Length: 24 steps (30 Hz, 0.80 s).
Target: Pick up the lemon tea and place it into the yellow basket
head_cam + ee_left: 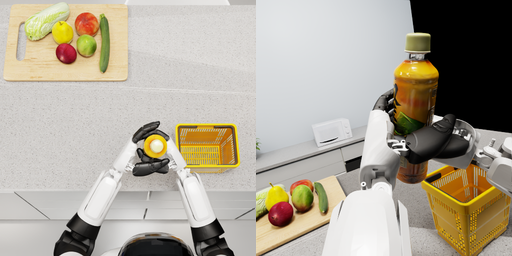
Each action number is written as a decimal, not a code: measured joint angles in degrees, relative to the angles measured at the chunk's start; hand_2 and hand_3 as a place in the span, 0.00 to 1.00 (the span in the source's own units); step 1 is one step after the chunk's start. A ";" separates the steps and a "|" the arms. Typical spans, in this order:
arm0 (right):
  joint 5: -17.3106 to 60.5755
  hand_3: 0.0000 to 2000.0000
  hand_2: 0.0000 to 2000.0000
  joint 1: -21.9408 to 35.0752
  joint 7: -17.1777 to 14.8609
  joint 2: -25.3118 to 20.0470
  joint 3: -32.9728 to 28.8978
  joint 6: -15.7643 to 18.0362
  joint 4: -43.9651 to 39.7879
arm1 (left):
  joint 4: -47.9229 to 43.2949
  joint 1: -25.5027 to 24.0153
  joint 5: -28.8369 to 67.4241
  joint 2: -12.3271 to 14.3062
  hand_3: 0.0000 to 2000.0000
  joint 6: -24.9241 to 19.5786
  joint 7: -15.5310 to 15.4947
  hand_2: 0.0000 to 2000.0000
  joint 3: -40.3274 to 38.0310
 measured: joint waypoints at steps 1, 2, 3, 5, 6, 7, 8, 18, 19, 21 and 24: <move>-0.02 1.00 1.00 0.29 0.10 -0.24 -0.90 0.65 0.17 | -0.49 -0.47 0.00 -0.18 0.00 0.17 0.03 0.00 -0.58; -0.02 1.00 1.00 0.59 0.04 -0.54 -2.33 0.24 0.53 | -1.35 -1.15 0.00 -0.48 0.00 0.29 0.05 0.00 -1.61; -0.02 1.00 1.00 0.94 0.07 -0.77 -4.58 0.36 1.07 | -2.69 -2.04 0.00 -0.94 0.00 0.38 0.07 0.00 -3.57; -0.04 1.00 1.00 1.71 0.11 -0.96 -10.36 0.06 2.18 | -5.31 -3.78 -0.01 -1.61 0.00 0.48 0.09 0.00 -9.62; -0.05 1.00 1.00 2.00 0.18 -0.90 -13.78 -0.02 2.73 | -6.16 -4.36 -0.02 -1.68 0.00 0.52 0.09 0.00 -13.53; -0.07 1.00 1.00 2.21 0.20 -0.79 -16.98 -0.18 3.14 | -6.45 -4.57 -0.03 -1.67 0.00 0.54 0.10 0.00 -17.31; -0.08 1.00 1.00 2.35 0.21 -0.67 -19.92 -0.18 3.30 | -6.31 -4.55 -0.04 -1.67 0.00 0.56 0.10 0.00 -20.92; -0.11 1.00 1.00 -1.11 -15.59 -0.90 -32.15 1.59 -1.10 | 0.63 -5.60 -0.09 -1.52 0.00 0.60 0.11 0.00 -33.75; -0.11 1.00 1.00 -1.75 -16.87 -1.00 -31.98 1.71 -2.05 | 1.40 -5.64 -0.09 -1.49 0.00 0.60 0.11 0.00 -33.61; -0.09 0.84 0.32 -2.96 -18.45 -1.18 -31.44 2.26 -3.57 | 2.38 -5.74 -0.08 -1.43 0.00 0.60 0.11 0.00 -33.33; -0.12 0.35 0.00 -3.91 -17.89 -1.35 -30.57 -0.45 -3.53 | 2.83 -5.92 -0.08 -1.32 0.00 0.60 0.11 0.00 -32.54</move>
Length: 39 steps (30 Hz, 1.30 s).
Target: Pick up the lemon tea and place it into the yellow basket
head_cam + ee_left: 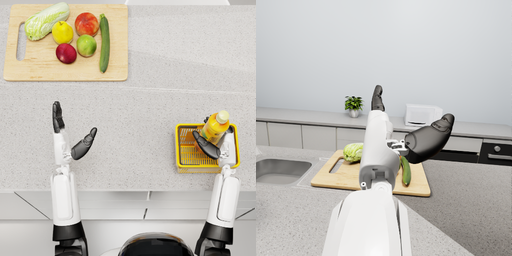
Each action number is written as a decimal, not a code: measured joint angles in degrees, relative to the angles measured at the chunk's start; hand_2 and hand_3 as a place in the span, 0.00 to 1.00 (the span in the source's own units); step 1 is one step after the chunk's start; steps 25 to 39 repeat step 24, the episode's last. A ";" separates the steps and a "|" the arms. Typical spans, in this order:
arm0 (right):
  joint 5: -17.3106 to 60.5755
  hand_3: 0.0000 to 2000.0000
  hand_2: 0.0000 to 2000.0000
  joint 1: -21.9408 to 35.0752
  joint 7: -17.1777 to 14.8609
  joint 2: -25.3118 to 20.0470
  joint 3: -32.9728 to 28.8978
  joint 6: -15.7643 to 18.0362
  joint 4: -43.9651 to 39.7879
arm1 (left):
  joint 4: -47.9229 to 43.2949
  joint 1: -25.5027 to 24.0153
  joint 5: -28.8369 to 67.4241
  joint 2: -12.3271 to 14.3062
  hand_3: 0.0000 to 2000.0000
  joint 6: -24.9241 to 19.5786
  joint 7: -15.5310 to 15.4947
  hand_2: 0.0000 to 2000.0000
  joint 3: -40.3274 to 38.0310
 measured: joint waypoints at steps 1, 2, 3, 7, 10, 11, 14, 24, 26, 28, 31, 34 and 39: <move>-0.01 0.18 0.00 -0.11 5.11 -0.01 0.34 -2.36 0.78 | -0.23 -0.02 0.00 0.04 0.00 0.00 0.00 0.00 0.45; -0.01 0.02 0.00 -0.05 8.77 0.03 0.91 -4.06 2.01 | -0.22 0.36 0.00 0.08 0.00 0.00 0.00 0.00 0.86; -0.01 0.00 0.00 0.33 11.39 0.17 1.45 -5.28 3.34 | -0.18 1.17 0.01 0.10 0.00 0.00 0.00 0.00 1.04; -0.01 0.00 0.00 4.97 16.28 2.11 1.57 -7.53 7.06 | 0.55 6.97 0.01 -0.81 0.00 0.00 0.00 0.00 -0.38; -0.01 0.00 0.00 7.48 17.39 3.12 -0.13 -8.05 7.53 | 0.94 9.41 0.01 -1.13 0.00 0.00 0.00 0.00 -2.45; -0.01 0.00 0.00 7.88 17.58 3.26 -0.69 -8.13 7.46 | 0.98 9.67 0.00 -1.16 0.00 0.00 0.00 0.00 -3.26; -0.02 0.00 0.00 8.26 17.87 3.41 -0.93 -8.27 6.42 | 1.16 9.81 -0.01 -1.18 0.00 0.00 0.00 0.00 -4.75; -0.02 0.00 0.00 8.37 18.03 3.44 -0.83 -8.34 5.48 | 1.27 9.87 -0.01 -1.17 0.00 0.00 0.00 0.00 -5.57; -0.02 0.00 0.00 8.37 18.03 3.44 -0.83 -8.34 5.48 | 1.27 9.87 -0.01 -1.17 0.00 0.00 0.00 0.00 -5.57; -0.02 0.00 0.00 8.37 18.03 3.44 -0.83 -8.34 5.48 | 1.27 9.87 -0.01 -1.17 0.00 0.00 0.00 0.00 -5.57; -0.02 0.00 0.00 8.37 18.03 3.44 -0.83 -8.34 5.48 | 1.27 9.87 -0.01 -1.17 0.00 0.00 0.00 0.00 -5.57; -0.02 0.00 0.00 8.37 18.03 3.44 -0.83 -8.34 5.48 | 1.27 9.87 -0.01 -1.17 0.00 0.00 0.00 0.00 -5.57; -0.02 0.00 0.00 8.37 18.03 3.44 -0.83 -8.34 5.48 | 1.27 9.87 -0.01 -1.17 0.00 0.00 0.00 0.00 -5.57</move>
